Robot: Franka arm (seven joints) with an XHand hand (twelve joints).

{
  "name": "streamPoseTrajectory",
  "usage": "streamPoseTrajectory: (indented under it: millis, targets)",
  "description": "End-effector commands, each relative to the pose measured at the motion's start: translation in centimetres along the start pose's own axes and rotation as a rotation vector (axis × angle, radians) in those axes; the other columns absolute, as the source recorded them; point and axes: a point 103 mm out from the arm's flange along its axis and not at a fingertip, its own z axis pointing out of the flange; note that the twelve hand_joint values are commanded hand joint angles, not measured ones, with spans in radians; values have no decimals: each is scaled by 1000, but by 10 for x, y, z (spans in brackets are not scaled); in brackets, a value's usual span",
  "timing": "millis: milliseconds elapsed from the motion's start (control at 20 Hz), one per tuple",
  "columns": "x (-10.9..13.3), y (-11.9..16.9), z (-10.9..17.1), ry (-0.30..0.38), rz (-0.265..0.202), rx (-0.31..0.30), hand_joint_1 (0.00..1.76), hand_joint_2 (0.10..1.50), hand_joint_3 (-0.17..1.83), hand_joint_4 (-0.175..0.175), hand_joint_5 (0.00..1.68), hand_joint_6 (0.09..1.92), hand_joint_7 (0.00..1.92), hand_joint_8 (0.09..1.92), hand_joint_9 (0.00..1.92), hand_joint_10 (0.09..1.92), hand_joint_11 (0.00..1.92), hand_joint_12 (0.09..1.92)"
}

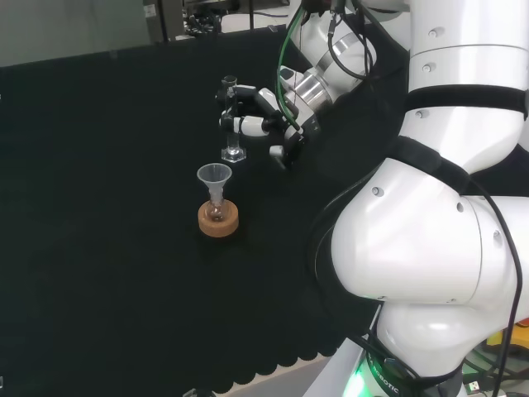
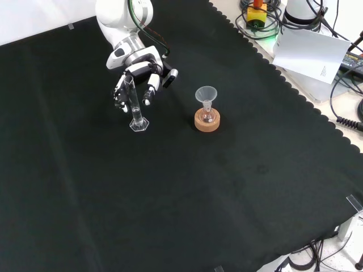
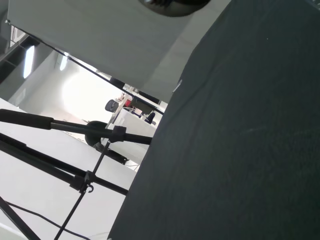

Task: Pick up the graduated cylinder.

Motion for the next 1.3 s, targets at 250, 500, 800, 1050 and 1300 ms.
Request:
streamPoseTrajectory:
  millis: [250,500,800,1050,1300]
  targets:
    - [-1,1,1,14,0,-9,1139,1031,-175,-15,634,620,615,576,910,374,658,1145]
    - [-2,1,2,17,0,-9,1138,1039,-175,-12,634,628,619,575,917,370,669,1140]
    - [-1,3,2,21,3,-22,1131,1078,-175,-8,645,644,630,575,929,364,688,1131]
    - [-1,4,6,-6,16,-33,1170,1190,-175,9,716,688,684,590,978,356,771,1085]
    - [3,4,3,-102,26,-25,1140,1210,-64,-159,852,1153,871,658,1085,386,929,976]
